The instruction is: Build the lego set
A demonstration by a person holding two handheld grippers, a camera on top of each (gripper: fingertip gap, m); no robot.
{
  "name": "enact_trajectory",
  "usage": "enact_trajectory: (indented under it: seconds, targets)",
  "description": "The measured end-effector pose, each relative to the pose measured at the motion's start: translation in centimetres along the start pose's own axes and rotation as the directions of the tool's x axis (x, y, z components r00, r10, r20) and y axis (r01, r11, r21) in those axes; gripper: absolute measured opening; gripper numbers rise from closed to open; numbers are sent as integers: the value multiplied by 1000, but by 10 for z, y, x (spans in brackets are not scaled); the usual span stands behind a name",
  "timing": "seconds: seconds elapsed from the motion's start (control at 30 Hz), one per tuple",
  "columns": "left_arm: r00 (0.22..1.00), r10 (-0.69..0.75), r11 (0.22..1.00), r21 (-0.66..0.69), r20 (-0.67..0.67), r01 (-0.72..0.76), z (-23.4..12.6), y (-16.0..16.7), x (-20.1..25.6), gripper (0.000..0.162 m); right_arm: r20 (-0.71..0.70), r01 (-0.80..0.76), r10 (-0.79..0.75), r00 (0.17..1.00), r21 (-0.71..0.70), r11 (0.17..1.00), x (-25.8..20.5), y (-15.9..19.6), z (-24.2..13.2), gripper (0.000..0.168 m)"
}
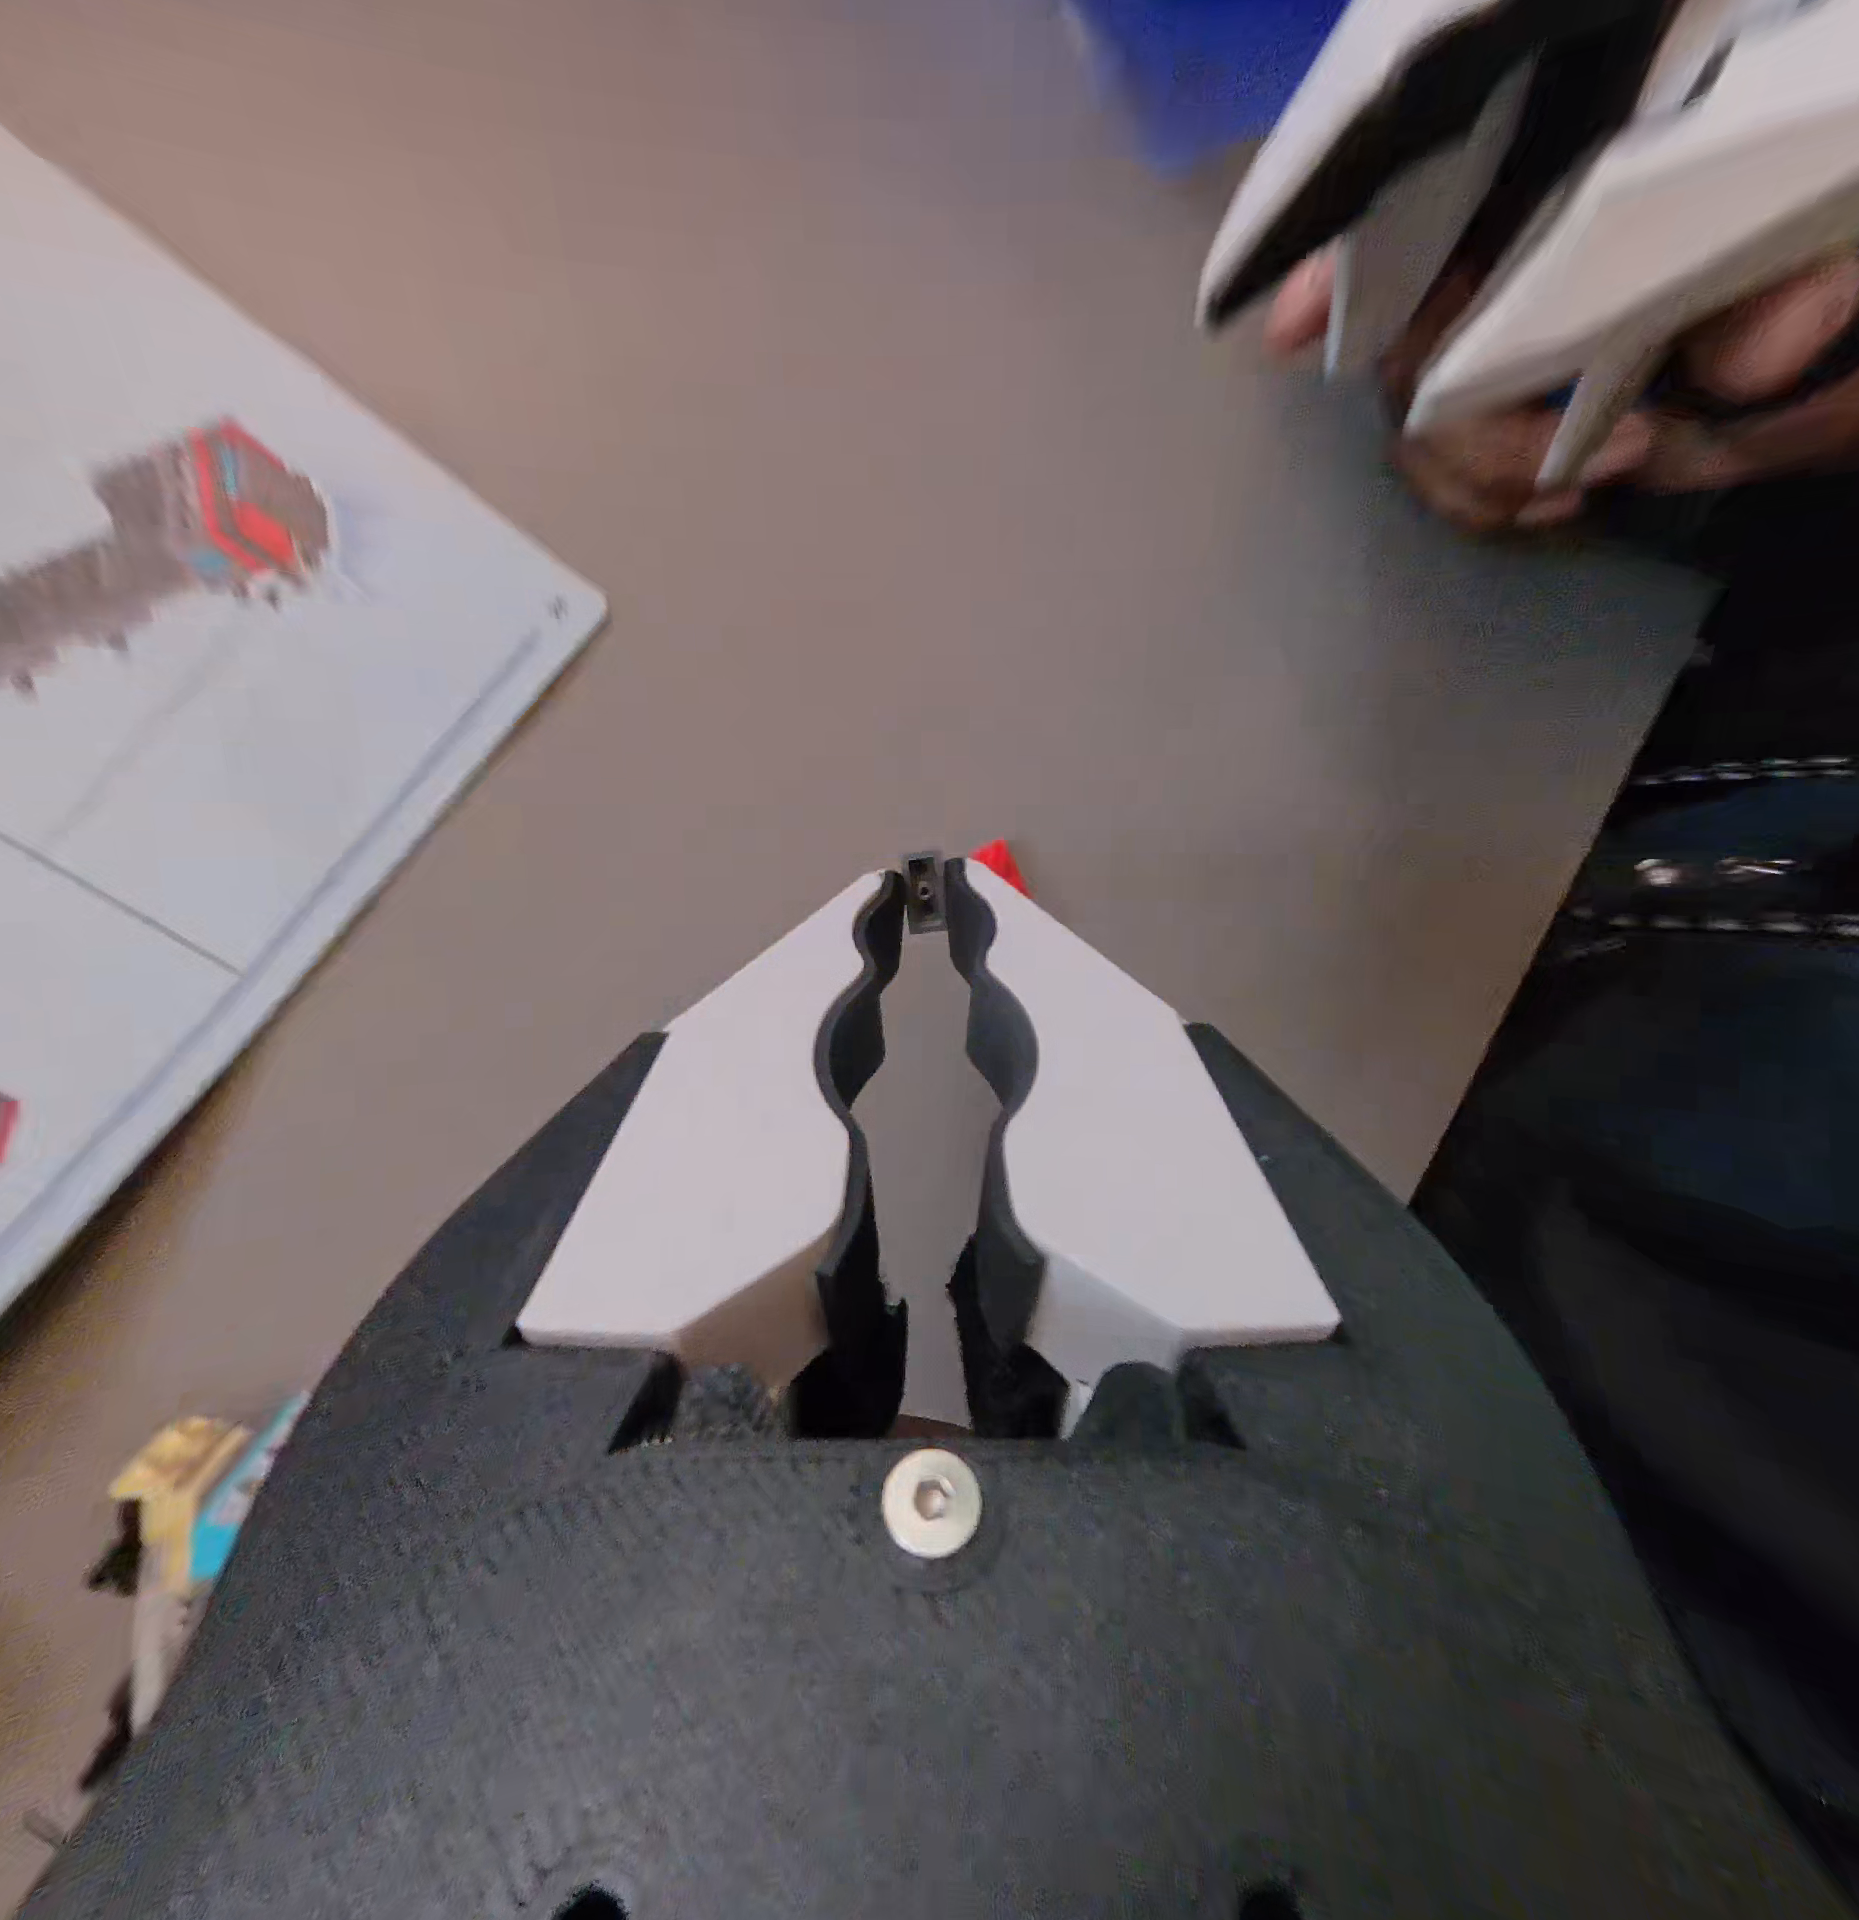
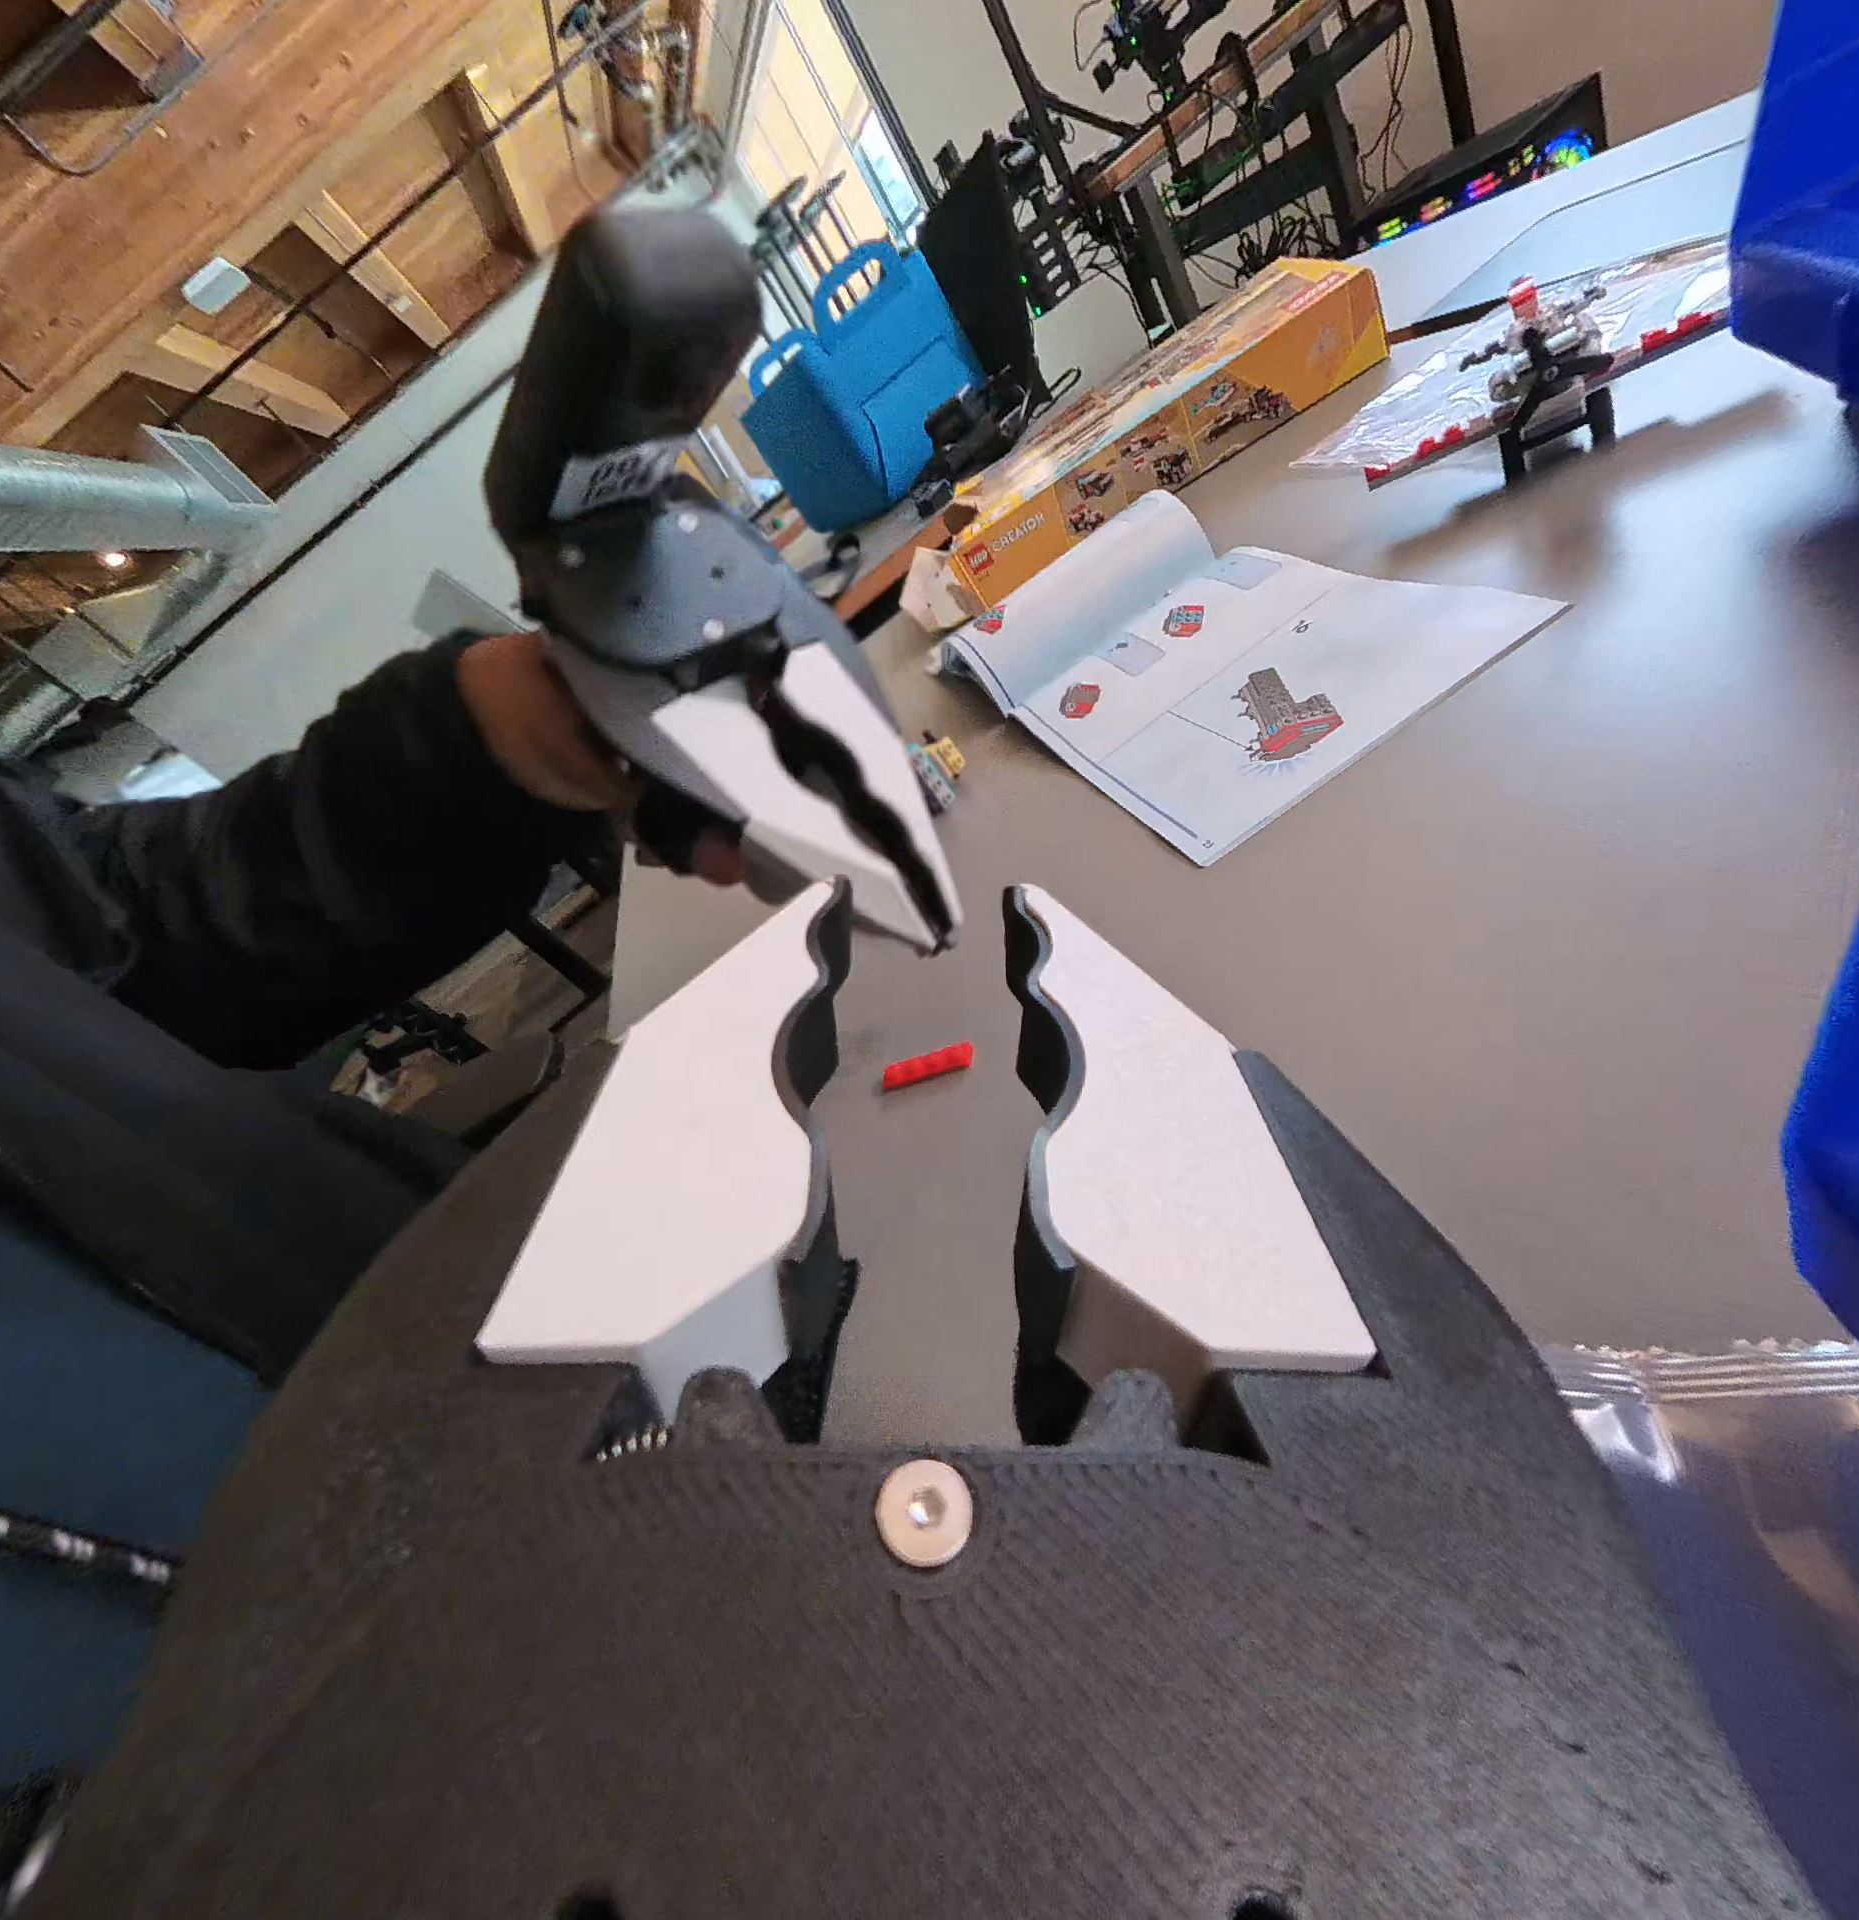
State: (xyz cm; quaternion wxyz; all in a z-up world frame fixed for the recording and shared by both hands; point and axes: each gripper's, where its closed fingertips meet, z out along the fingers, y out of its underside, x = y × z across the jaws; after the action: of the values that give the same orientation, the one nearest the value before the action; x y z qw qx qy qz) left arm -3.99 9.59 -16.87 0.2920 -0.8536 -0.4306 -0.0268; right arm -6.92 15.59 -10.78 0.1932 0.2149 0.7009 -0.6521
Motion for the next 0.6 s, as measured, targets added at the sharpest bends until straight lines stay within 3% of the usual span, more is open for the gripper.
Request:
enact_trajectory:
  seconds: [0.03,0.23,0.43,0.6]
  targets:
    - [1000,6,1000,-7,25,-6,3,10,-1,8,-9,1,-1,1000,-12,1000,1,2,1,29]
    - [995,54,998,29,79,-57,11,29,-8,9,-65,35,-40,997,-76,996,2,12,6,30]
    - [992,75,990,115,106,-87,-26,43,-11,25,-121,74,-90,989,-128,989,5,20,10,30]
    - [972,95,992,56,213,-109,-44,80,-33,40,-125,83,-107,986,-180,980,6,26,17,30]
